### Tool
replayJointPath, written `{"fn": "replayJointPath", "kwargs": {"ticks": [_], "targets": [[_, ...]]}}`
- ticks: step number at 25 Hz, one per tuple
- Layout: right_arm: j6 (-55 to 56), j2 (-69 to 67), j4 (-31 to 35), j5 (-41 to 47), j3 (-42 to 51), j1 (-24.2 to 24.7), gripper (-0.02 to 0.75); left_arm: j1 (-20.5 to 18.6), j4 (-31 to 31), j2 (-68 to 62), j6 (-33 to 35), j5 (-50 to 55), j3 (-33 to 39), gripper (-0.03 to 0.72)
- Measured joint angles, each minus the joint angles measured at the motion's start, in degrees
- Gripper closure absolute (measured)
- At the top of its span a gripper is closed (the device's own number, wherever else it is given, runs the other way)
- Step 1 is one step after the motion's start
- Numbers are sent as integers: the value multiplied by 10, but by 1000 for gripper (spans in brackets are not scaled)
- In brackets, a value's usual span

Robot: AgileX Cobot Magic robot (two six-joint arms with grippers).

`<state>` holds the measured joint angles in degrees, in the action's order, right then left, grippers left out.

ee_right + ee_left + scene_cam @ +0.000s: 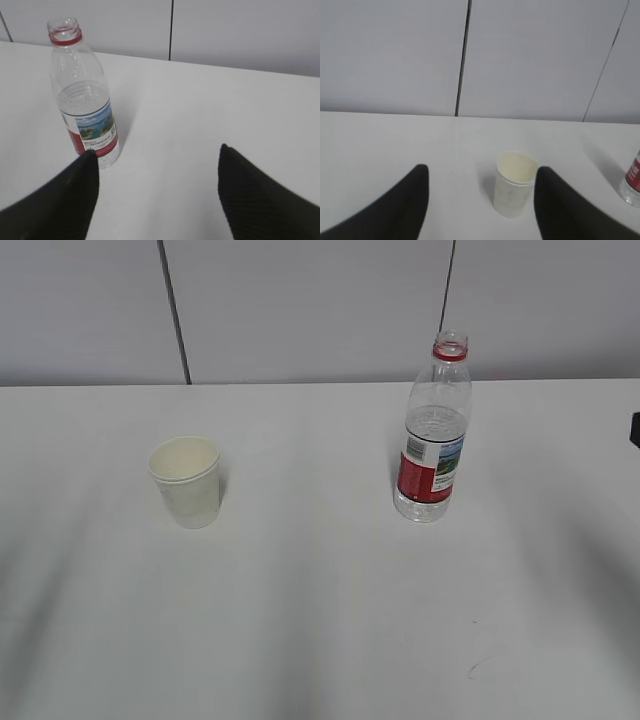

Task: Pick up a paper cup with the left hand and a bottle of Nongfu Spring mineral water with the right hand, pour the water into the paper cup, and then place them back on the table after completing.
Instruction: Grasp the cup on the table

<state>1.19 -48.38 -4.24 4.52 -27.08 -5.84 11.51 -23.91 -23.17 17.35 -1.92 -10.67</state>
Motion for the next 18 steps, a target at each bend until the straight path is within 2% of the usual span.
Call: {"fn": "replayJointPath", "kwargs": {"ticks": [6, 12, 18], "targets": [[0, -20, 0, -63, 0, 0, 189, 9, 36, -97, 0, -76, 7, 270], [0, -33, 1, -74, 0, 0, 189, 14, 45, -219, 0, -149, 7, 271], [0, -58, 1, -99, 0, 0, 189, 42, 82, -349, -8, -263, 7, 272]]}}
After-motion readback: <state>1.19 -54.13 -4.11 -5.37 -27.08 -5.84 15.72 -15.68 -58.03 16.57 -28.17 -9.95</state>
